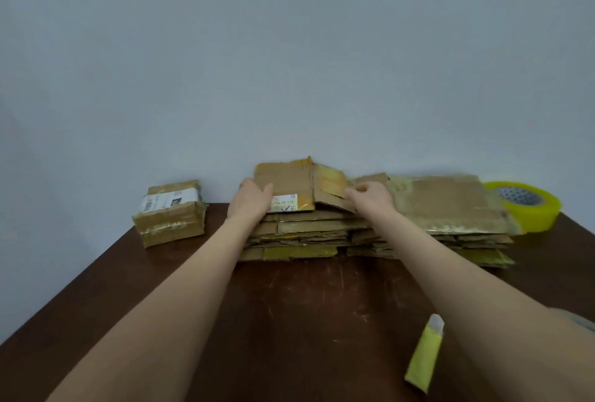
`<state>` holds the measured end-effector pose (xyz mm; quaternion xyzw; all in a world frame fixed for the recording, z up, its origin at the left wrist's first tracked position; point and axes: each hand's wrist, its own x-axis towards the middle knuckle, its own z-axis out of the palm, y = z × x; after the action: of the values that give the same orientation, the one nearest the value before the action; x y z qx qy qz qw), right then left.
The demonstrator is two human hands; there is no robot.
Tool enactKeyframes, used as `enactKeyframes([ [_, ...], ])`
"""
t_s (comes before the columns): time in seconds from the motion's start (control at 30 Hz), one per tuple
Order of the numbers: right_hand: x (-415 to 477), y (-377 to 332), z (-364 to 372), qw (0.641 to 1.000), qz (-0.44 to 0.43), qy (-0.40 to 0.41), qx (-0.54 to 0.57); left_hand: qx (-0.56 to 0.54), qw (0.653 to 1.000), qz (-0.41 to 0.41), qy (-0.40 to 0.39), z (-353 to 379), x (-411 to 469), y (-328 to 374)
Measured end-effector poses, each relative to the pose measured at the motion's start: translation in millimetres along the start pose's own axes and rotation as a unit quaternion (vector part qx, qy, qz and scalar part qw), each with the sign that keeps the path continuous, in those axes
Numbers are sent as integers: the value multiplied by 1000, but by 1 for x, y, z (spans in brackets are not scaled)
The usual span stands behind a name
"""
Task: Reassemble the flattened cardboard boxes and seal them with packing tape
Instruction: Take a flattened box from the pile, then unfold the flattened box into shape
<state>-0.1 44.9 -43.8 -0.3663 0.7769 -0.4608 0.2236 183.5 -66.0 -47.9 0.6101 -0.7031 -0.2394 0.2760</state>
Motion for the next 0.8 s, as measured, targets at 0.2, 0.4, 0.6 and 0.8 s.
enactKeyframes([
  [0.2, 8, -2, 2, 988, 10, -16, 152, -148, 984, 17, 98, -10, -3, 23],
  [0.4, -18, -24, -18, 910, 55, -128, 390, -339, 938, 27, 62, -40, -34, 35],
  [0.6, -78, -26, -42, 891, 3, -216, 400, -392, 920, 21, -7, -71, -95, 20],
  [0.8, -138, 25, -44, 948, -83, -210, 225, -375, 921, 102, -38, -73, -174, -20],
])
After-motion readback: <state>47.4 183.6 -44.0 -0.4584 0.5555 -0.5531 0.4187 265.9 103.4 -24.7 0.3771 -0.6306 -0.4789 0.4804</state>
